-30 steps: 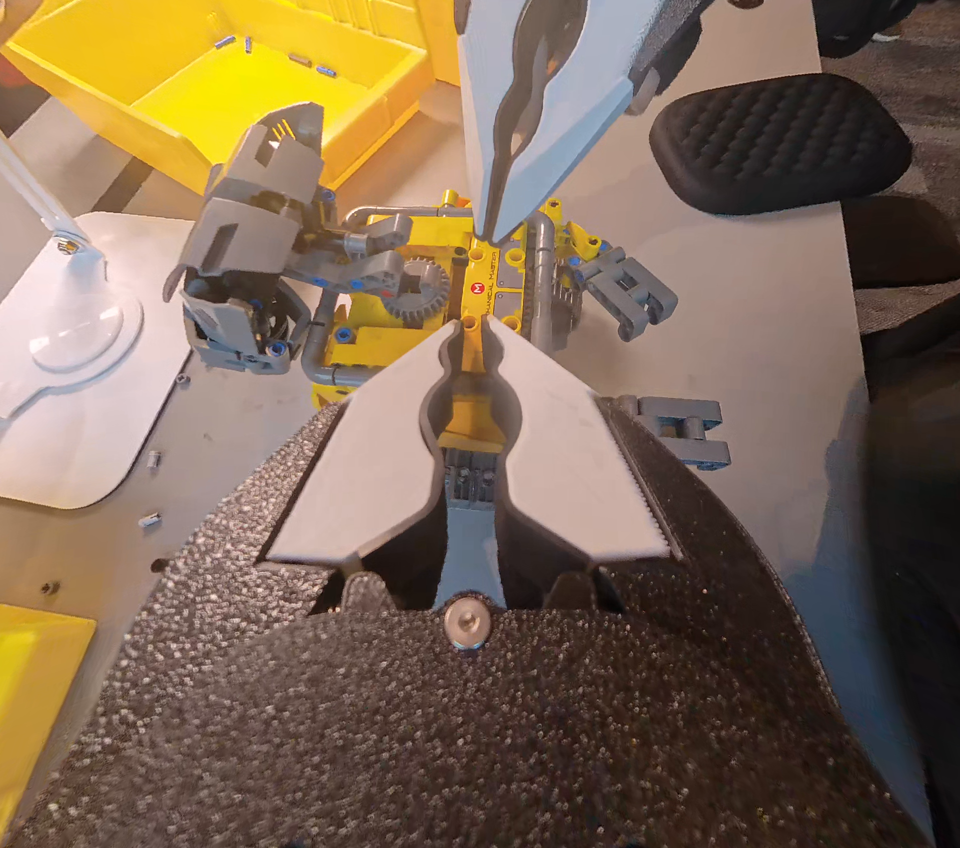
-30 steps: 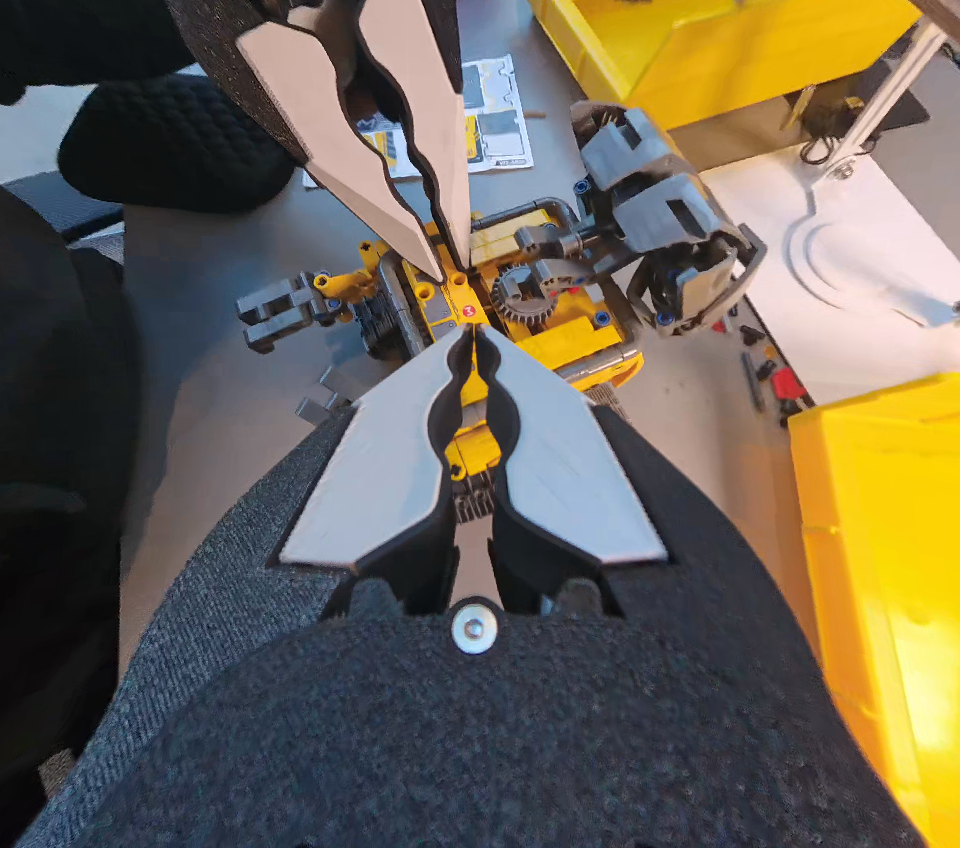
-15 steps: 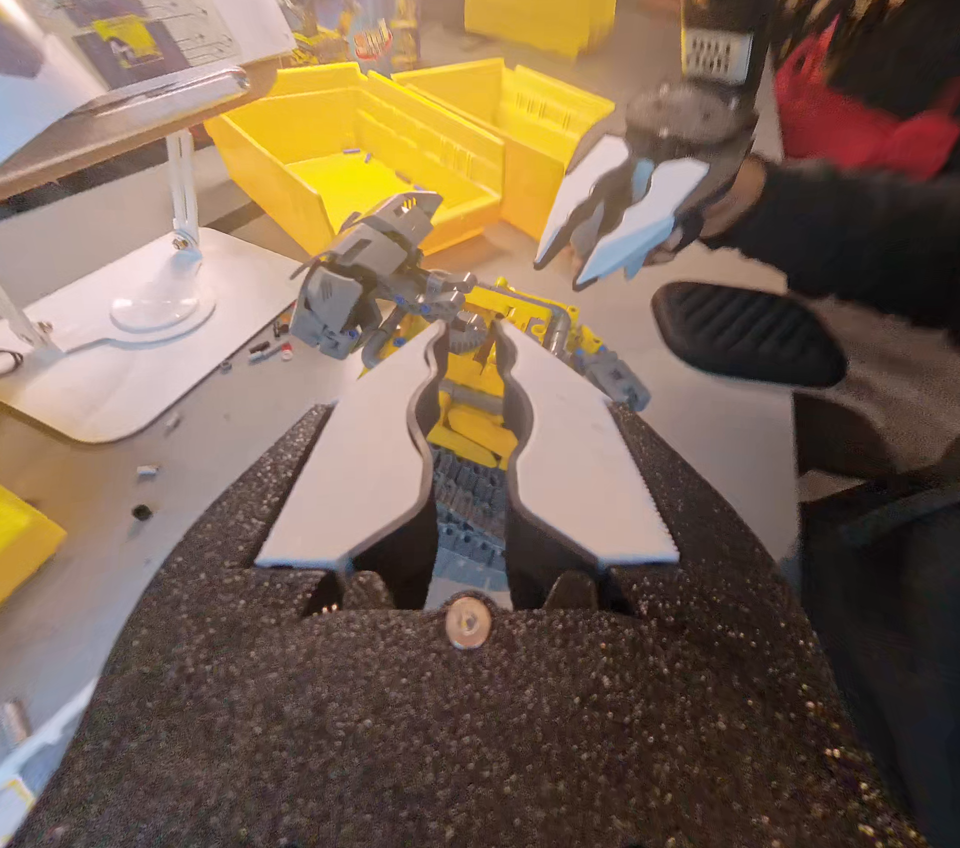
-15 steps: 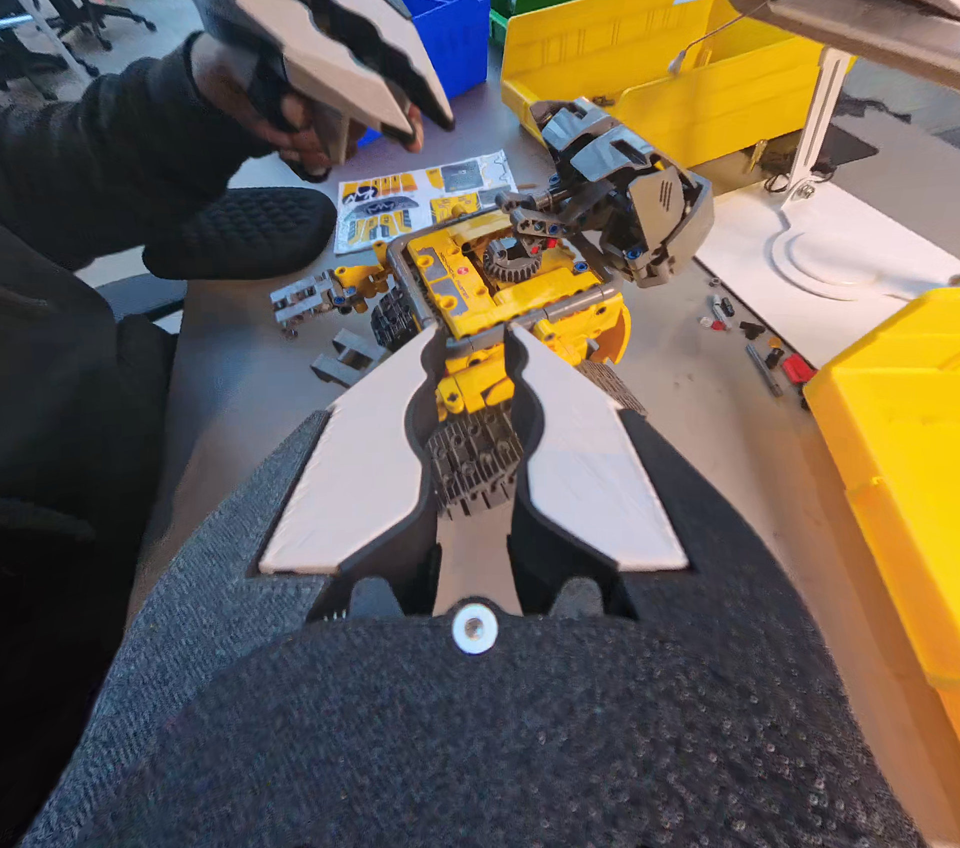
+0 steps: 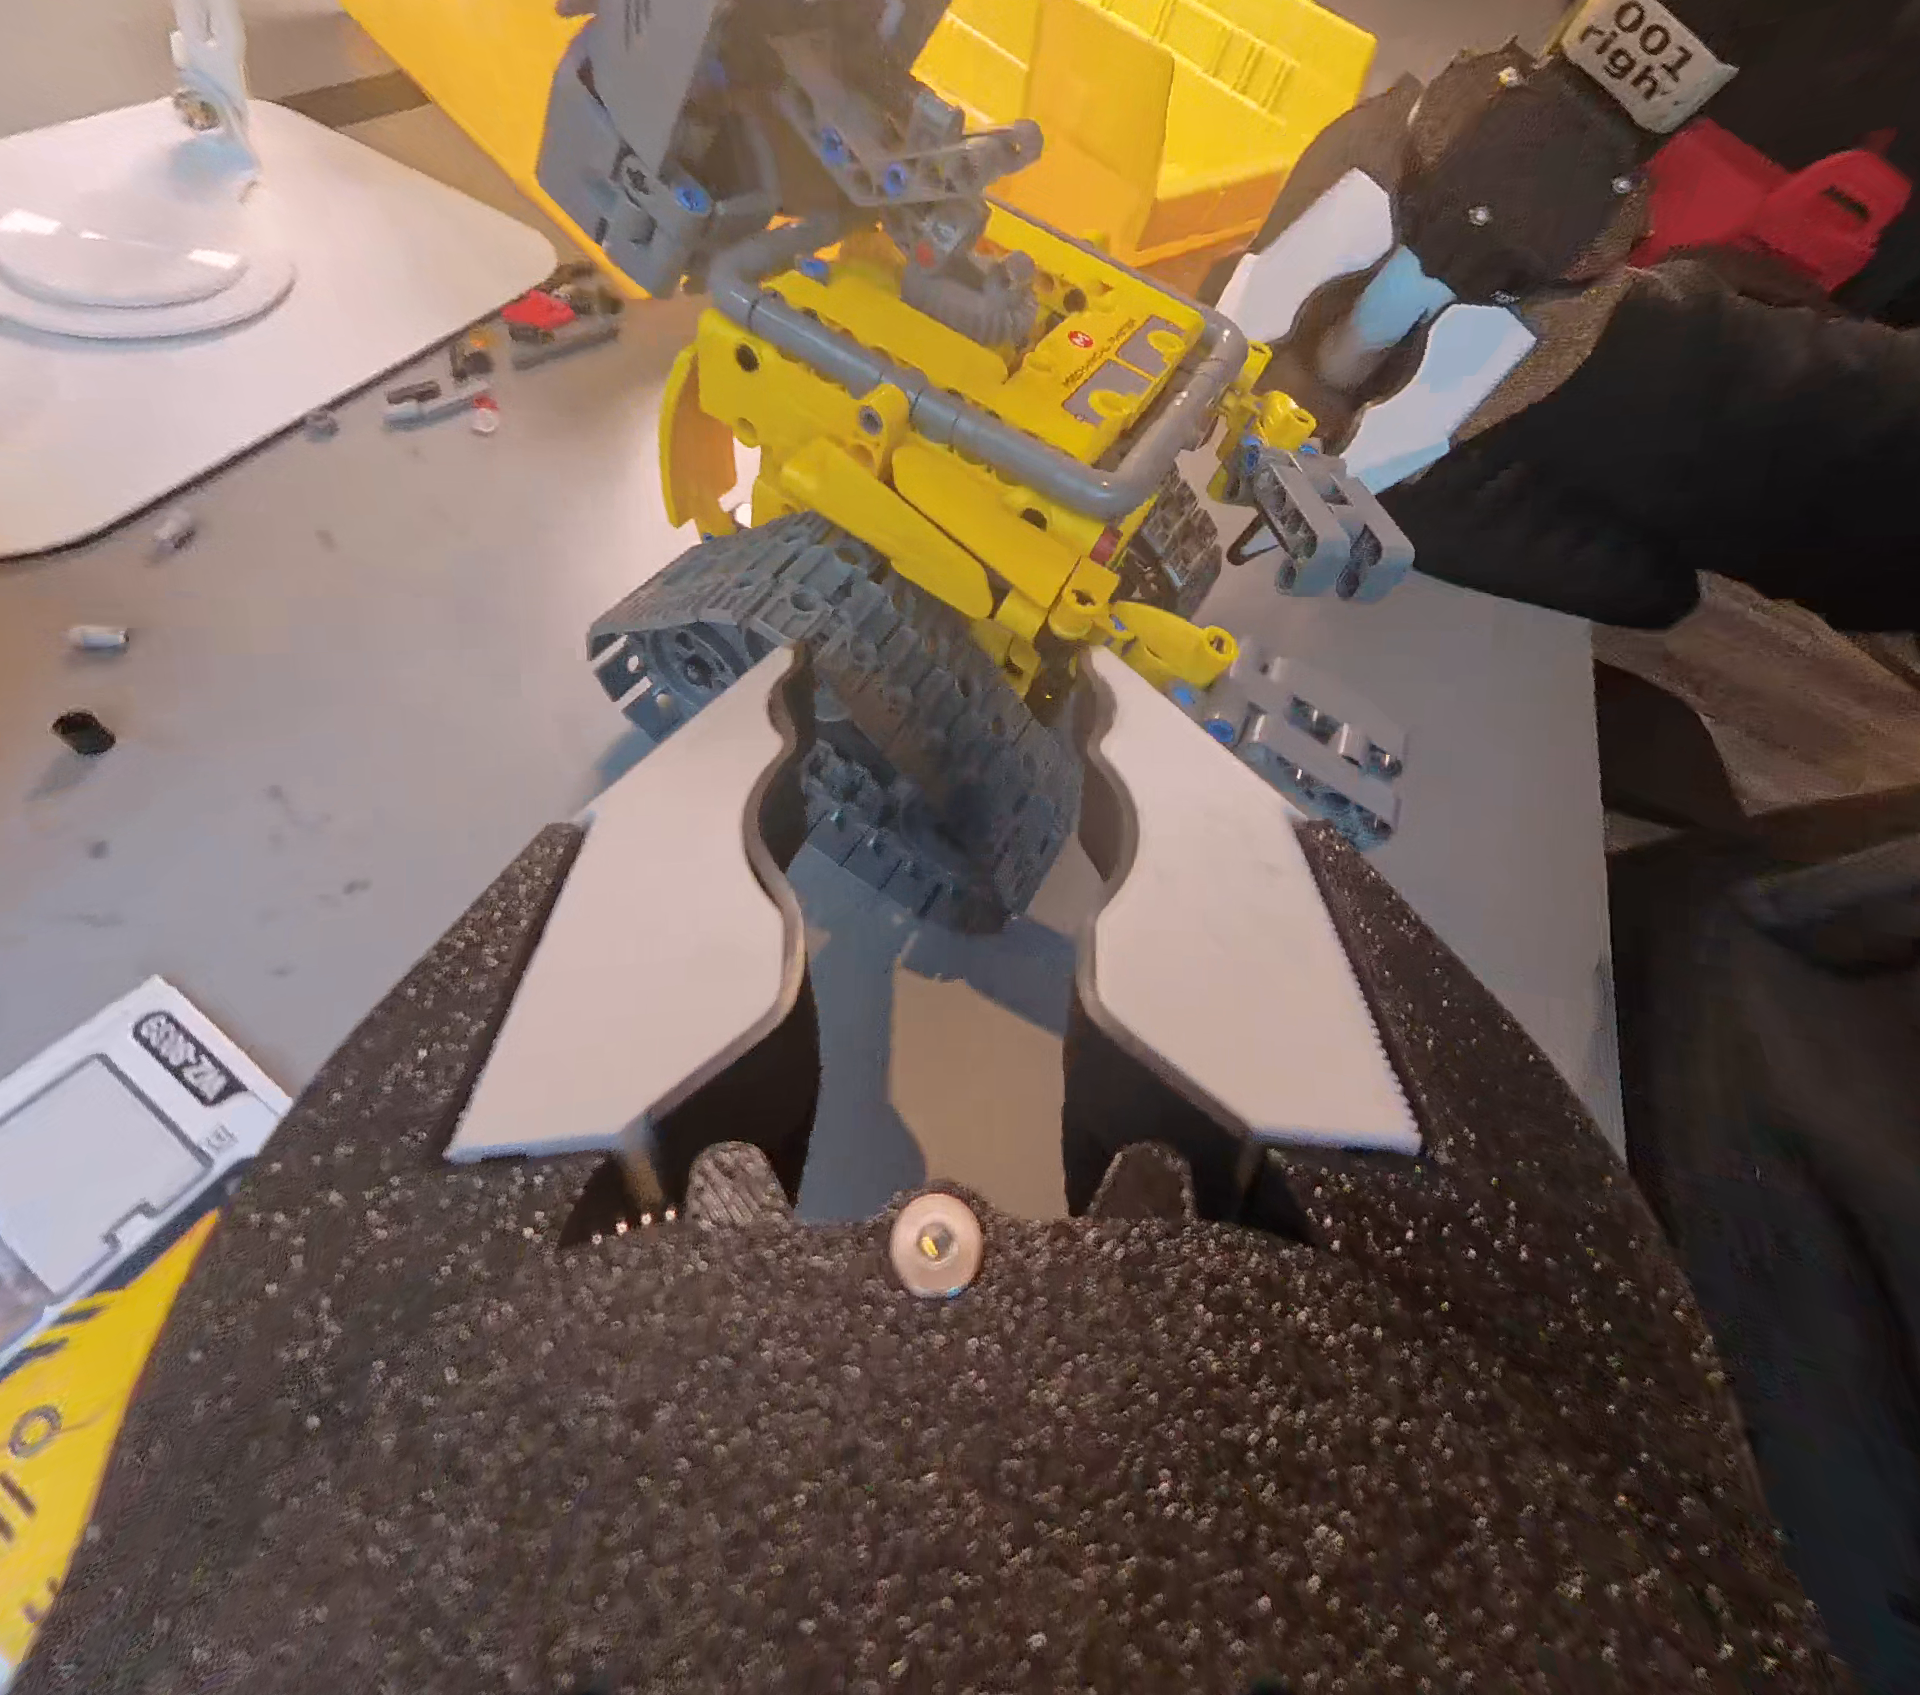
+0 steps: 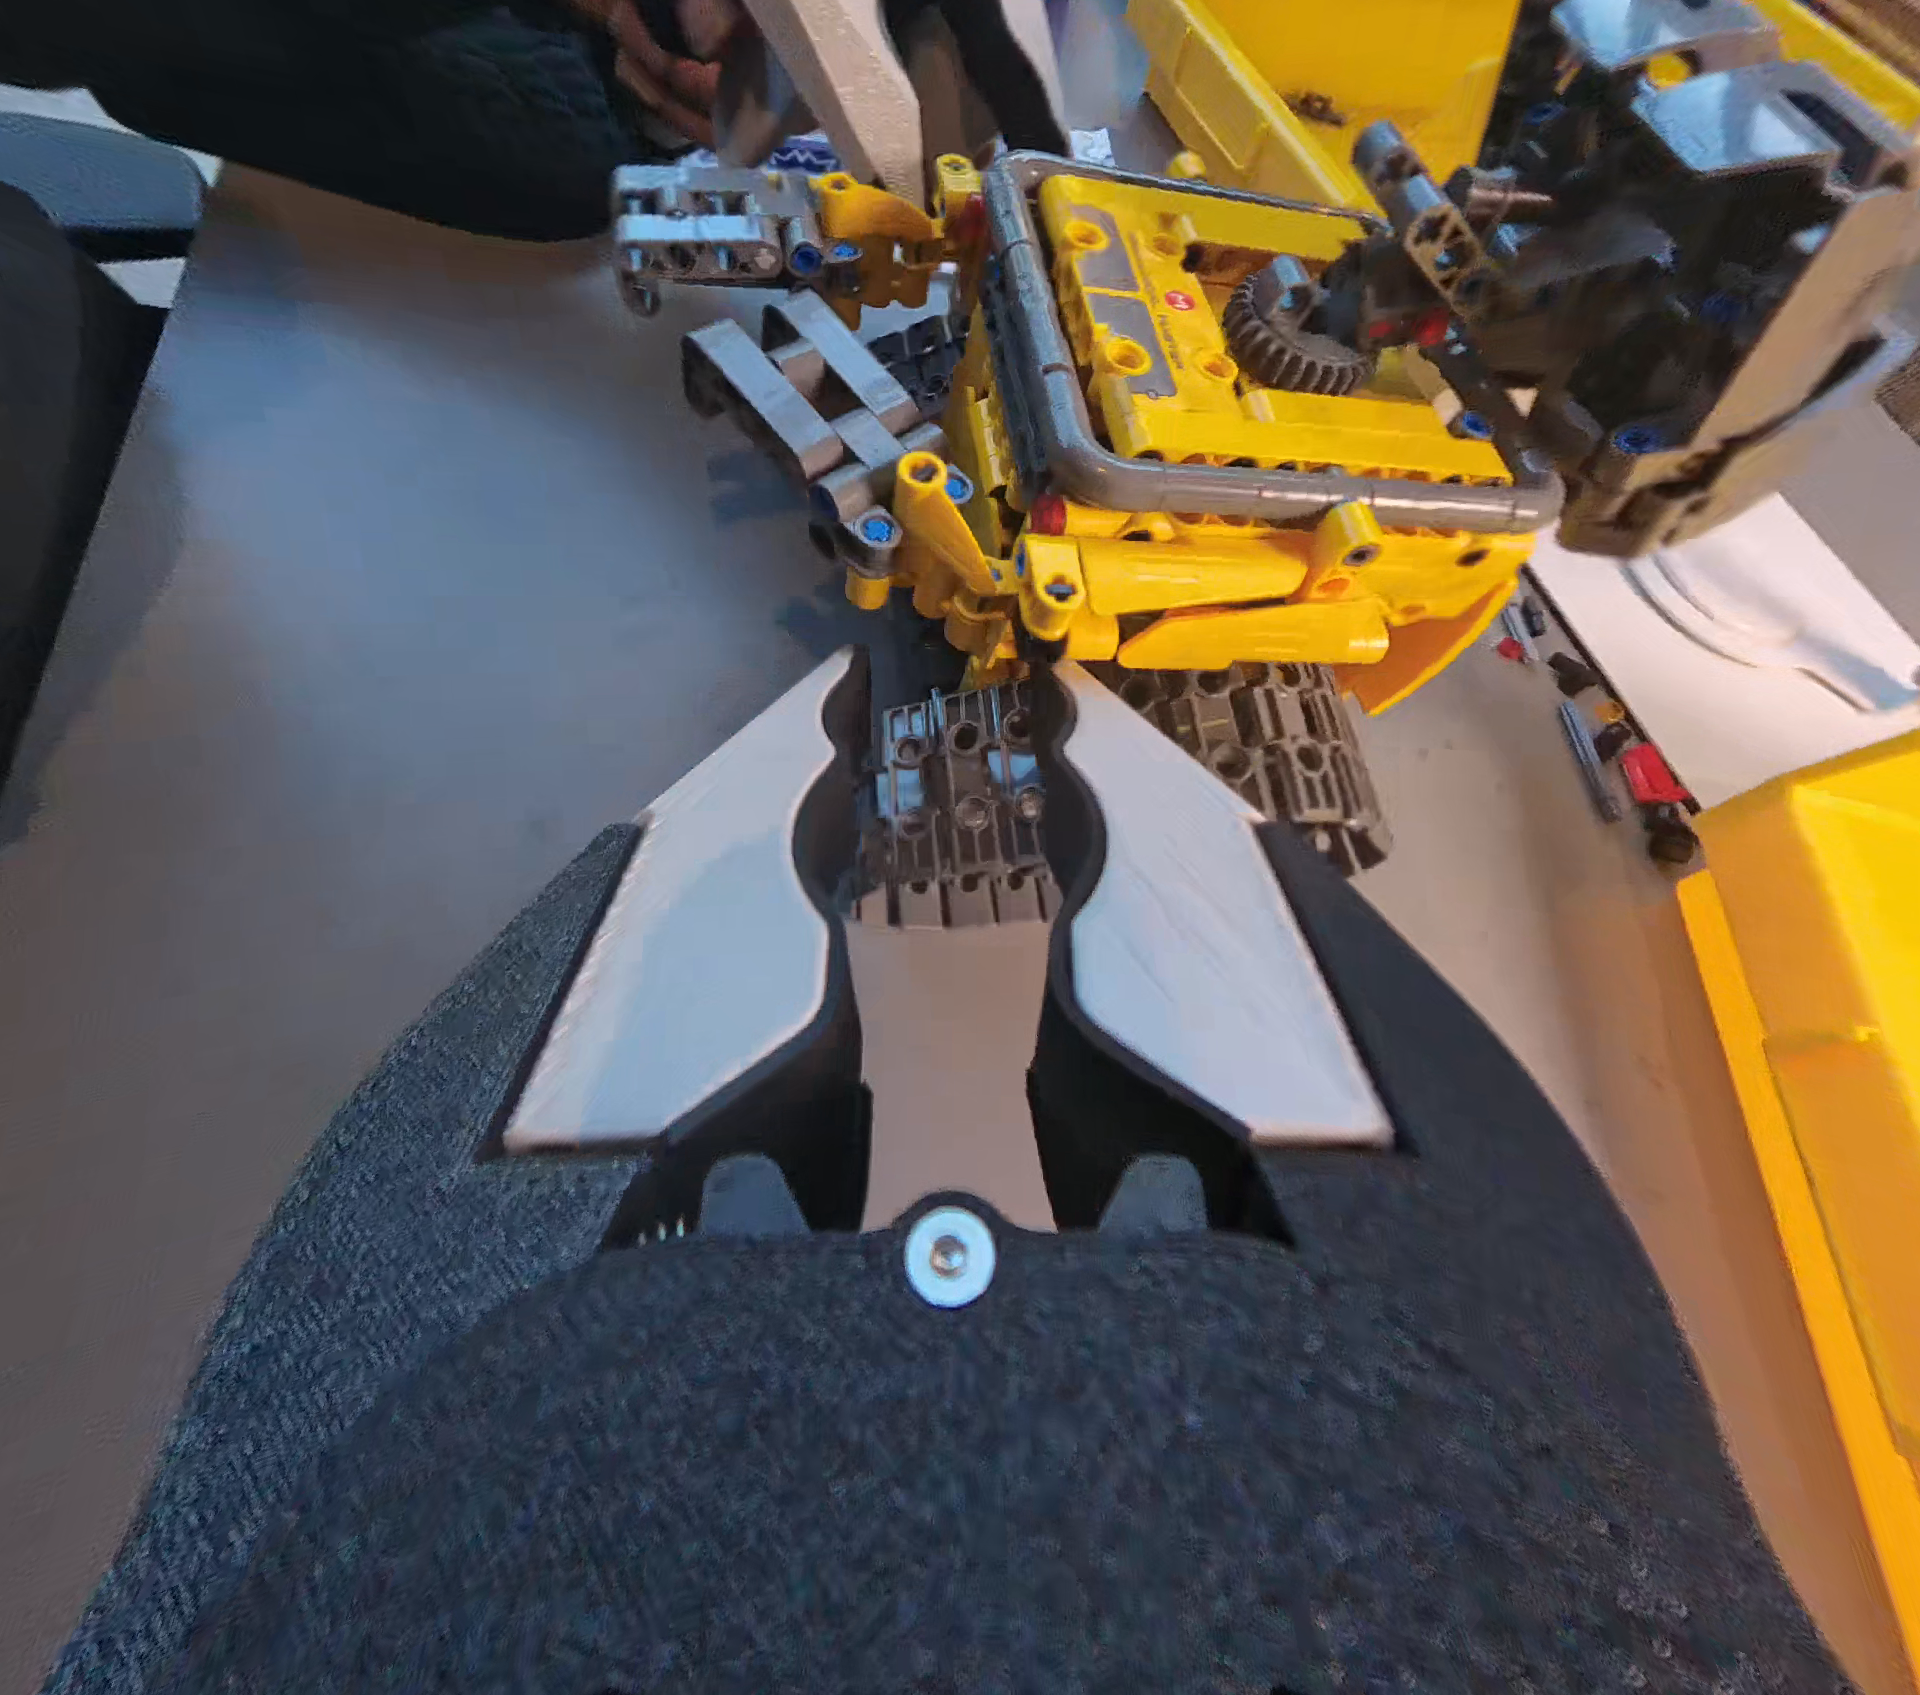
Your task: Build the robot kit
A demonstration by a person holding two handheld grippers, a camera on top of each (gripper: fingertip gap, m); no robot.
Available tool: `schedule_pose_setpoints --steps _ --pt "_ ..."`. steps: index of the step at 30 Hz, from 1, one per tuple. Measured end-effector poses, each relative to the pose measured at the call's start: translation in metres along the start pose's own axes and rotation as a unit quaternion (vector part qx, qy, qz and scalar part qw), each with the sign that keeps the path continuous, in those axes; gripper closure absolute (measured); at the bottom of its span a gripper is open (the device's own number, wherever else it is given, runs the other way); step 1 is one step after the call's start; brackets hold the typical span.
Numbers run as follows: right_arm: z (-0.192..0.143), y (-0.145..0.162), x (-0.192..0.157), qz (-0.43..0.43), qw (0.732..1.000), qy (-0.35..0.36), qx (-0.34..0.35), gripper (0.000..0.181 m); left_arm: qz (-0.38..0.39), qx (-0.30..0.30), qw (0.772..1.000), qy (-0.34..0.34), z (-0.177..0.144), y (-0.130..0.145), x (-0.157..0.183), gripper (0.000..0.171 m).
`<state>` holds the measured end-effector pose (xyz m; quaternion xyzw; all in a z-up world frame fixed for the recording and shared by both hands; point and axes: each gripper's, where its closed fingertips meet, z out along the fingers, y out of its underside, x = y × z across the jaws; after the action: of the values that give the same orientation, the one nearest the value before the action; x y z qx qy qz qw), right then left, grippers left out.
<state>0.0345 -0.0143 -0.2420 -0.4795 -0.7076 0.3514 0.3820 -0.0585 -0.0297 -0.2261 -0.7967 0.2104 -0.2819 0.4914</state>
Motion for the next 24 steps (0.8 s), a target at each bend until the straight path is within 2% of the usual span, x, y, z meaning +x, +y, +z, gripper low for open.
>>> schedule_pose_setpoints --steps 3,5,8,11,15,19,20,22,23,24 --pt "0.006 -0.007 -0.012 0.004 1.000 -0.001 0.009 0.165 -0.020 -0.006 0.998 0.063 -0.001 -0.002 -0.010 0.127" --pt "0.016 -0.017 -0.033 0.007 0.999 -0.036 0.027 0.172 -0.029 0.006 0.996 0.086 0.002 -0.007 -0.023 0.137" --pt "0.032 -0.026 -0.043 -0.019 0.999 -0.030 0.018 0.165 -0.052 0.020 0.997 0.052 0.006 -0.015 -0.054 0.126" --pt "0.021 -0.050 -0.047 -0.028 0.996 -0.056 0.067 0.165 -0.044 0.087 0.995 0.006 -0.011 -0.037 -0.067 0.128" --pt "-0.011 -0.058 -0.004 -0.036 0.994 0.011 0.104 0.161 -0.032 0.133 0.990 0.019 -0.040 -0.048 -0.050 0.122" --pt "-0.041 -0.058 0.064 -0.037 0.985 0.133 0.107 0.147 0.018 0.064 0.995 0.070 -0.026 -0.027 -0.013 0.100" --pt "-0.048 -0.060 0.079 -0.026 0.981 0.154 0.115 0.141 0.043 0.041 0.997 0.049 -0.018 -0.019 -0.014 0.102" --pt "-0.059 -0.058 0.104 0.010 0.975 0.178 0.130 0.130 0.099 -0.005 0.995 -0.002 -0.004 -0.005 -0.025 0.119" --pt "-0.061 -0.055 0.113 0.028 0.974 0.181 0.136 0.125 0.109 -0.006 0.994 -0.005 -0.001 -0.005 -0.026 0.119" --pt "-0.061 -0.050 0.119 0.048 0.972 0.180 0.144 0.121 0.105 0.010 0.994 -0.008 -0.002 -0.010 -0.029 0.127"
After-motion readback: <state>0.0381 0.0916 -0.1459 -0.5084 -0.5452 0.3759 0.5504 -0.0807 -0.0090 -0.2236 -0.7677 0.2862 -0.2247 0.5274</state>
